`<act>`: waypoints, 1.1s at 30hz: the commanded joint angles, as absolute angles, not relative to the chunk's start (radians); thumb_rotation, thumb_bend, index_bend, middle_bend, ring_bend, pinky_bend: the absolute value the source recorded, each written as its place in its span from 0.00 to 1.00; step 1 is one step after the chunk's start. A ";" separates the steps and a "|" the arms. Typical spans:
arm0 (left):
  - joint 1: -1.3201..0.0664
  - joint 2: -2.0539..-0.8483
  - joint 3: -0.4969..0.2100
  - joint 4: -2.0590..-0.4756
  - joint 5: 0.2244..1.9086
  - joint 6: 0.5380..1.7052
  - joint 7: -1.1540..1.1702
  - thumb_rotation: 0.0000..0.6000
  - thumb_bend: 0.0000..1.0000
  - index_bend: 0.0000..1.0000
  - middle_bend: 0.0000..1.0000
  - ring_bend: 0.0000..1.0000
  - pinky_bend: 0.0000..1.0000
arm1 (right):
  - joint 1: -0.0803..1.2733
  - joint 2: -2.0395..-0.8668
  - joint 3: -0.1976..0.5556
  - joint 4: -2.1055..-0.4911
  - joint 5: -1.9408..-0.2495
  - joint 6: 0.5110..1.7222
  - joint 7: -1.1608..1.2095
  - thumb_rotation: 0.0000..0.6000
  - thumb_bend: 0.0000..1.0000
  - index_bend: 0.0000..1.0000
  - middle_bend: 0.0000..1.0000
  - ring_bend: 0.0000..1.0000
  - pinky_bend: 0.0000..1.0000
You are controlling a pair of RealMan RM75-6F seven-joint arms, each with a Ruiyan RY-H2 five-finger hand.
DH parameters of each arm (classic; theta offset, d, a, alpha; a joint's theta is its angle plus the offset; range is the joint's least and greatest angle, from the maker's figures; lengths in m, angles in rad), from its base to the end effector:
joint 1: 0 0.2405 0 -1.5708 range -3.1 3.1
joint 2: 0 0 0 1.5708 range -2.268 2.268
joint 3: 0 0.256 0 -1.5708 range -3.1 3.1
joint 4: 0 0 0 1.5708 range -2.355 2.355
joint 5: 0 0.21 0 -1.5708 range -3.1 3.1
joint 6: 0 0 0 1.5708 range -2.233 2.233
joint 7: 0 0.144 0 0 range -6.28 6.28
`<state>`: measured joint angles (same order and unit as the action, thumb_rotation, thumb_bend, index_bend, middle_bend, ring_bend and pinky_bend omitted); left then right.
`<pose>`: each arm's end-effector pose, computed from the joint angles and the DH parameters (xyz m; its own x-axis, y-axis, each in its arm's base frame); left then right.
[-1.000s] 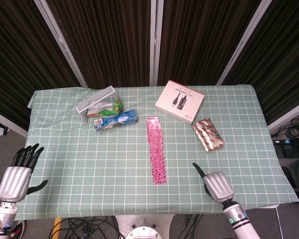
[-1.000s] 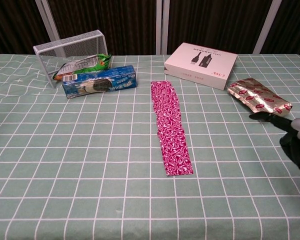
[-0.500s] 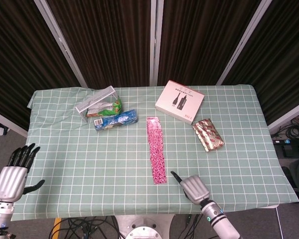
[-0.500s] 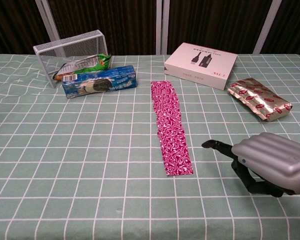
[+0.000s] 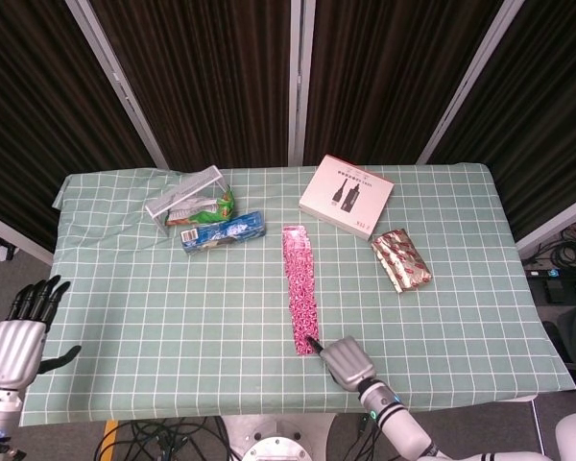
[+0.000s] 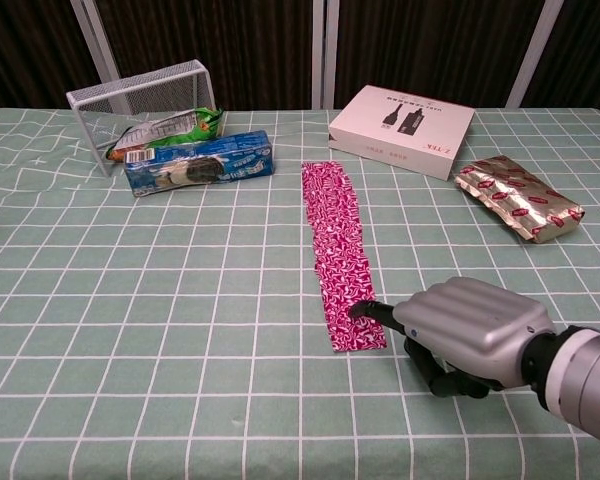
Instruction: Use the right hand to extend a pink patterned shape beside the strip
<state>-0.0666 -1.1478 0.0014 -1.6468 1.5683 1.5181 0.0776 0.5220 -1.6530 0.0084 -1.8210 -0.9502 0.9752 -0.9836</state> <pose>-0.2976 0.1637 0.1409 0.4140 0.0266 0.9099 0.9091 -0.0622 -0.4118 -0.1462 -0.1988 -0.0772 0.6417 -0.4755 0.6017 -0.7601 -0.4991 0.4162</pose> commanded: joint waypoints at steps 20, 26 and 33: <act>-0.060 -1.152 0.006 -1.632 1.568 1.517 0.067 1.00 0.15 0.02 0.00 0.00 0.07 | 0.556 -1.616 -0.067 -1.804 -0.888 1.090 -0.958 1.00 1.00 0.09 0.81 0.78 0.75; -0.062 -1.151 0.006 -1.638 1.571 1.516 0.077 1.00 0.15 0.02 0.00 0.00 0.07 | 0.549 -1.576 -0.084 -1.792 -0.870 1.095 -0.924 1.00 1.00 0.09 0.81 0.78 0.75; -0.064 -1.150 0.006 -1.644 1.571 1.510 0.086 1.00 0.15 0.02 0.00 0.00 0.07 | 0.540 -1.529 -0.095 -1.784 -0.864 1.100 -0.876 1.00 1.00 0.10 0.81 0.78 0.75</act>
<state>-0.0641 -1.1495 0.0060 -1.6437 1.5707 1.5105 0.0859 0.5422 -1.5336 -0.0930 -1.7848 -0.8638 1.0982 -0.8801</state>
